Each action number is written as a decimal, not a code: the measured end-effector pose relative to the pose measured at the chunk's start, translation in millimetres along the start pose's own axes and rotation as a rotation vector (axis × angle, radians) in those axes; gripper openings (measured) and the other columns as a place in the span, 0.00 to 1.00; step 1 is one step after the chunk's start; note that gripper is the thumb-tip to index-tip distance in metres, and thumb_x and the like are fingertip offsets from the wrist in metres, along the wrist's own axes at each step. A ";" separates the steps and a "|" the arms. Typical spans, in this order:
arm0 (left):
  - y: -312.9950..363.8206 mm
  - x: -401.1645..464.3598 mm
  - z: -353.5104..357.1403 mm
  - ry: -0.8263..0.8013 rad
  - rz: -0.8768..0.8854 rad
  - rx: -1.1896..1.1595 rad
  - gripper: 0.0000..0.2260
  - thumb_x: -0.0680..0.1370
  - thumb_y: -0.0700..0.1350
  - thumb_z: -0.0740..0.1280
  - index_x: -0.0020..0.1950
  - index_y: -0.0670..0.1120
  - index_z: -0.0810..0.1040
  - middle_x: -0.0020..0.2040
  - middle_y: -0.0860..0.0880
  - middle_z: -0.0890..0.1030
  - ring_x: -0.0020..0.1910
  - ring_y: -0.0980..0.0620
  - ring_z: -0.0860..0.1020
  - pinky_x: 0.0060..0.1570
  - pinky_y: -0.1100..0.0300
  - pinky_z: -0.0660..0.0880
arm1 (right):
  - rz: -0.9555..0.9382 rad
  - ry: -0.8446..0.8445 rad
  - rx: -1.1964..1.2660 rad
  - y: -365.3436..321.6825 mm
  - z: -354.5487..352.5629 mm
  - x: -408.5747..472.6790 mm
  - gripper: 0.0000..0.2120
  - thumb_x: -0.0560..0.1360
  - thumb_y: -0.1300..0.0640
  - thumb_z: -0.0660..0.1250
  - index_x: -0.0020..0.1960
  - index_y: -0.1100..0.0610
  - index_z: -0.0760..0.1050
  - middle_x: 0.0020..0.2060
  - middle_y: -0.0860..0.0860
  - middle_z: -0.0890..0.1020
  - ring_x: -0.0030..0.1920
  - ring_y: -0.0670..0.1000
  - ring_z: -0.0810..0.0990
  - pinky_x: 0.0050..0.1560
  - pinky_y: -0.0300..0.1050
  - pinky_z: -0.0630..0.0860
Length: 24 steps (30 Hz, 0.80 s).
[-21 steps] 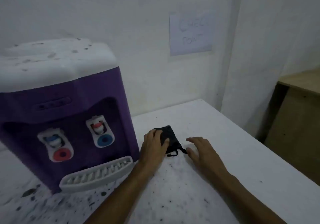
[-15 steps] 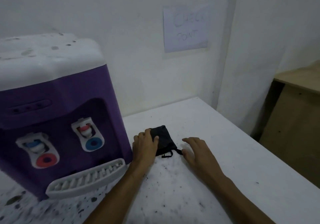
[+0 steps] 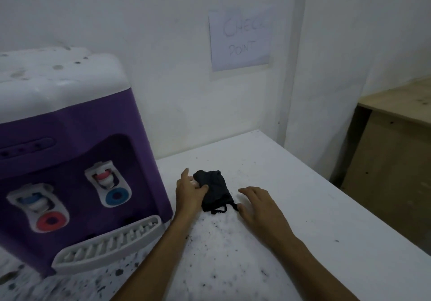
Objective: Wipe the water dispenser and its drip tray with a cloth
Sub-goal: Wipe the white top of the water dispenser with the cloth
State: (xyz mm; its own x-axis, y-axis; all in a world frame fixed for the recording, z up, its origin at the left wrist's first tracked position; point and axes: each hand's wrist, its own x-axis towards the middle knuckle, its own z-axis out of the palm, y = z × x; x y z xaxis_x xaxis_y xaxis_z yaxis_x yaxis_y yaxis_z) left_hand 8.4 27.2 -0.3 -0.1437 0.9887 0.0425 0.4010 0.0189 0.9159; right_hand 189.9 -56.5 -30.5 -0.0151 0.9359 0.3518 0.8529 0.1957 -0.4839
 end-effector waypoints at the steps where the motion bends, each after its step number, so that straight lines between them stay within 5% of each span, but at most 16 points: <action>1: 0.6 1.6 -1.3 -0.030 -0.052 -0.028 0.30 0.74 0.40 0.71 0.73 0.44 0.63 0.63 0.47 0.73 0.55 0.52 0.74 0.50 0.63 0.70 | 0.000 -0.011 -0.024 0.8 1.0 0.1 0.21 0.78 0.44 0.57 0.68 0.50 0.68 0.65 0.45 0.71 0.66 0.45 0.67 0.63 0.37 0.64; 6: -2.3 2.4 -2.3 -0.111 -0.119 -0.116 0.18 0.72 0.42 0.73 0.59 0.45 0.74 0.58 0.47 0.79 0.53 0.50 0.78 0.54 0.56 0.76 | -0.053 -0.083 -0.165 5.9 7.7 1.4 0.28 0.76 0.38 0.47 0.65 0.51 0.72 0.65 0.48 0.74 0.66 0.50 0.69 0.67 0.43 0.62; 13: 7.3 -4.2 8.2 -0.083 -0.212 -0.215 0.34 0.71 0.42 0.74 0.72 0.41 0.61 0.63 0.44 0.74 0.56 0.47 0.75 0.55 0.55 0.75 | -0.040 -0.087 -0.155 5.1 4.6 1.1 0.29 0.75 0.38 0.45 0.65 0.50 0.72 0.65 0.48 0.73 0.66 0.49 0.69 0.67 0.41 0.60; 19: 8.5 -11.5 15.0 -0.078 -0.317 -0.403 0.15 0.68 0.39 0.76 0.48 0.32 0.77 0.49 0.38 0.82 0.49 0.40 0.81 0.52 0.45 0.79 | 0.009 -0.110 -0.095 6.9 4.1 2.4 0.30 0.74 0.37 0.46 0.67 0.48 0.71 0.68 0.45 0.71 0.68 0.46 0.66 0.69 0.40 0.58; 24: 17.7 -24.2 9.8 -0.103 -0.316 -0.447 0.11 0.70 0.35 0.74 0.50 0.38 0.77 0.46 0.43 0.81 0.45 0.47 0.81 0.38 0.60 0.79 | 0.034 -0.039 0.024 2.9 -5.2 2.8 0.17 0.79 0.45 0.56 0.51 0.53 0.79 0.51 0.49 0.80 0.53 0.47 0.75 0.54 0.39 0.69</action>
State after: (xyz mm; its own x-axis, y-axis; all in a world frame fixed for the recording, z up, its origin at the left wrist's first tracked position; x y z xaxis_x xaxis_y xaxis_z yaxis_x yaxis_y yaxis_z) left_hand 27.8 5.1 11.0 -0.0965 0.9549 -0.2807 -0.0737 0.2744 0.9588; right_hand 195.0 -54.8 -26.8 -0.0070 0.9529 0.3031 0.8403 0.1699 -0.5148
